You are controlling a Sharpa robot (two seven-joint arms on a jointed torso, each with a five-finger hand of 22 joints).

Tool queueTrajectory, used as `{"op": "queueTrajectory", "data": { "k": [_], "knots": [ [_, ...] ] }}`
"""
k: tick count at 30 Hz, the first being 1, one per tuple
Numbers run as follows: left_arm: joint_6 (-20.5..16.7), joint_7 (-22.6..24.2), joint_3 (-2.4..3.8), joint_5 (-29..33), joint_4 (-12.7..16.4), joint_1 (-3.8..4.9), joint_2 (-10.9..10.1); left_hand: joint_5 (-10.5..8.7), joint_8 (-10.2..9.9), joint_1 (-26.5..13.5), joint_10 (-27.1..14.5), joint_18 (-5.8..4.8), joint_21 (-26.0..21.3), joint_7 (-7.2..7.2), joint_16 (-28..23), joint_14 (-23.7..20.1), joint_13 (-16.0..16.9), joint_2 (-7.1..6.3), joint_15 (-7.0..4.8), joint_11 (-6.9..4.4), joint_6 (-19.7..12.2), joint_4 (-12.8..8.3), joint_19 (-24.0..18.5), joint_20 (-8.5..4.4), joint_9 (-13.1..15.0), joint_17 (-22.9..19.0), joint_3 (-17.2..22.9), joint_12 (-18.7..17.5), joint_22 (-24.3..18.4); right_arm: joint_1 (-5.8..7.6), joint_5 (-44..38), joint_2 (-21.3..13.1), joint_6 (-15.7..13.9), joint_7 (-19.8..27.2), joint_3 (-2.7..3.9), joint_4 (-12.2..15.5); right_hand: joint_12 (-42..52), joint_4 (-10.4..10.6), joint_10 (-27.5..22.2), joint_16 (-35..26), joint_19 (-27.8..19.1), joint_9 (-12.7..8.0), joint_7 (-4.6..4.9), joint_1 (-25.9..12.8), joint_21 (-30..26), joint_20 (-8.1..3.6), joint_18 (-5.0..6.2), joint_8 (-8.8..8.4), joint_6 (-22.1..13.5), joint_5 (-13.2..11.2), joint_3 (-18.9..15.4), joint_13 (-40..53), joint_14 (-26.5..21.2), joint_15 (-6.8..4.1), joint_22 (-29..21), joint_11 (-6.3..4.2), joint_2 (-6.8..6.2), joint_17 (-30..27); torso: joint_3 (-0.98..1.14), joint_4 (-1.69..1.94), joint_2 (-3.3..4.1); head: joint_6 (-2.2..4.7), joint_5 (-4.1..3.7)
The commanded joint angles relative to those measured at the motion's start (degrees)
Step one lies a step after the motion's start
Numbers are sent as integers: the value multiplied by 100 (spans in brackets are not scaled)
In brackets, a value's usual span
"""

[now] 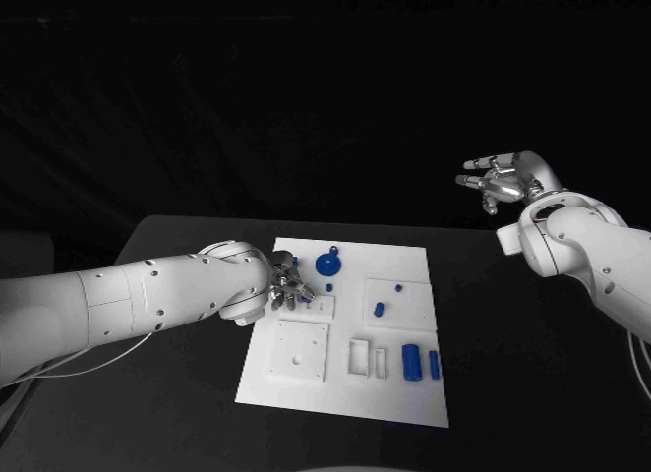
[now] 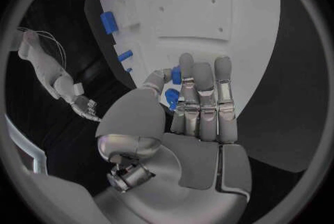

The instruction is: Assemble the parts on the task board

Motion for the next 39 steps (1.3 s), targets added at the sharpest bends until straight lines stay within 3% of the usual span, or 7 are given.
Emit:
{"op": "queueTrajectory", "data": {
  "k": [1,12,39],
  "knots": [
    [-23,24,2,-130,33,-11,6,9,36,47,240,-37,-37,-183,33,39,5,39,-7,-38,226,-665,30,1,15,1,634,31,20,1,31,19,2,53,6,-20,25,-28,-64,-29,315,5,11,-68,13,-4,118,-9,48,26,-26,-10,18,2,169,-45,12,5,3,-3,1,-2,0],
    [-40,-2,2,-136,48,-43,16,5,39,72,241,-41,-116,-183,41,41,7,29,-8,-40,234,-635,63,-1,-27,4,629,37,108,1,31,49,9,45,6,-53,31,-37,-68,-41,313,6,10,-53,13,-3,119,-7,52,35,-55,-20,22,2,159,-47,39,18,6,-2,2,13,-37],
    [38,-133,1,-126,23,-105,57,-11,38,97,243,-45,-251,-182,34,44,8,14,-8,-38,228,-598,111,0,-56,-3,630,36,233,-1,192,79,-12,55,6,-108,52,-99,-70,-57,312,5,5,-99,18,-9,120,-8,94,116,34,-25,28,-4,141,-52,50,41,2,-1,6,-8,-28]
  ]
}}
